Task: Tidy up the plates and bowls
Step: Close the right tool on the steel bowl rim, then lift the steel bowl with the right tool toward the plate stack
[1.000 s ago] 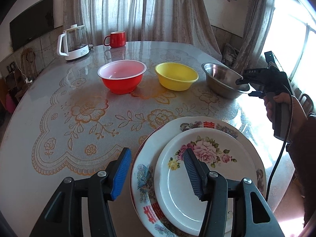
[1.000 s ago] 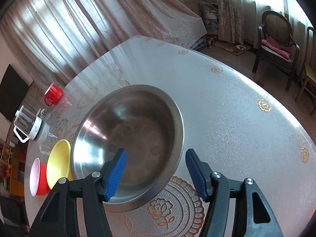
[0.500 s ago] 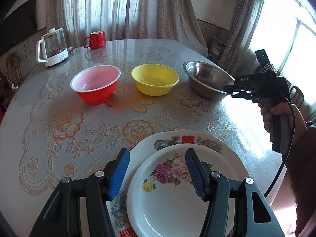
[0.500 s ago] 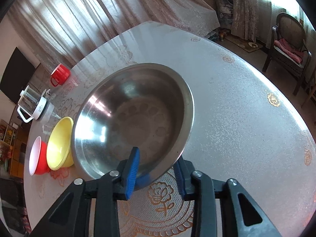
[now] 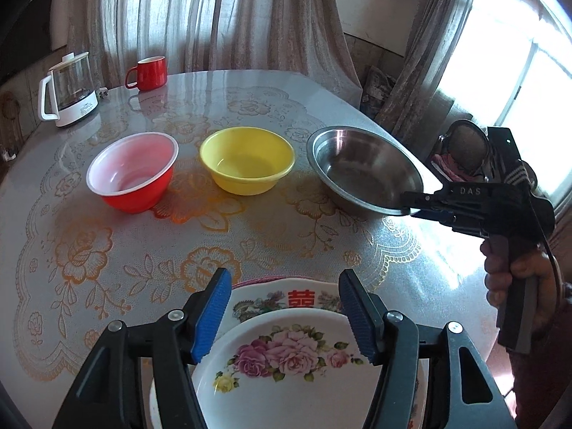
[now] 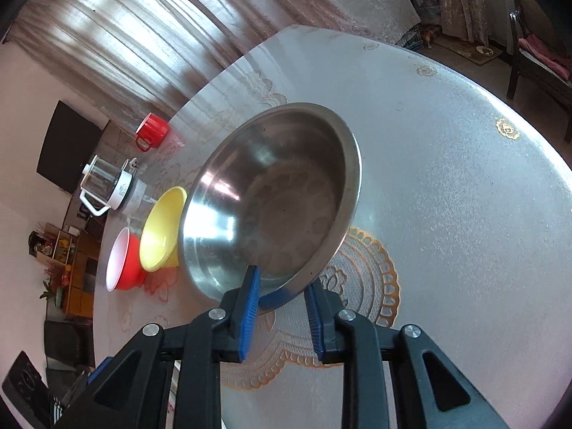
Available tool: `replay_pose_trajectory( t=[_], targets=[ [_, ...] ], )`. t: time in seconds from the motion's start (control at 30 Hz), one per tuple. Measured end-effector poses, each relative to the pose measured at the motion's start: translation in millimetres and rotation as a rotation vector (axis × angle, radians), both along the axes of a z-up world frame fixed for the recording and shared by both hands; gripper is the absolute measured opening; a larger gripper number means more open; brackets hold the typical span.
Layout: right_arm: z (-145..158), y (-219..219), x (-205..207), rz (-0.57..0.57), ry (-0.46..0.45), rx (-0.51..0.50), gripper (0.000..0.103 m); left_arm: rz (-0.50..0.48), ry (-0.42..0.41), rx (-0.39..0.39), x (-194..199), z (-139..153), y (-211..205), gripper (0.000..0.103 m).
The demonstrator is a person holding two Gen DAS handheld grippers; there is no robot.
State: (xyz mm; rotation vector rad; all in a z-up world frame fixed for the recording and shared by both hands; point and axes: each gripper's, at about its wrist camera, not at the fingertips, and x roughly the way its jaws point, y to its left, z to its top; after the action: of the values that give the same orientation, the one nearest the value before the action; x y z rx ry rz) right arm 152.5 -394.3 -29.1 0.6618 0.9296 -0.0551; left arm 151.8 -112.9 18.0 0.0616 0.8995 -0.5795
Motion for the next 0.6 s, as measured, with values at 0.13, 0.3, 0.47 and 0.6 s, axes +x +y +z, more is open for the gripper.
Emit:
replay_pose_trajectory(
  t=[0.13, 0.3, 0.47, 0.6],
  targets=[
    [3, 2, -7, 0.011, -0.001, -0.05, 0.03, -0.008, 0.067, -0.021, 17, -3, -13, 0.063],
    [10, -5, -15, -0.003, -0.04, -0.098, 0.041, -0.022, 0.096, -0.057, 30, -4, -27, 0.063],
    [20, -14, -9, -0.032, -0.118, -0.115, 0.052, -0.001, 0.076, -0.079, 40, -6, -37, 0.072],
    [23, -25, 1, -0.06, -0.151, -0.112, 0.06, -0.02, 0.091, -0.061, 50, -10, -52, 0.074]
  ],
)
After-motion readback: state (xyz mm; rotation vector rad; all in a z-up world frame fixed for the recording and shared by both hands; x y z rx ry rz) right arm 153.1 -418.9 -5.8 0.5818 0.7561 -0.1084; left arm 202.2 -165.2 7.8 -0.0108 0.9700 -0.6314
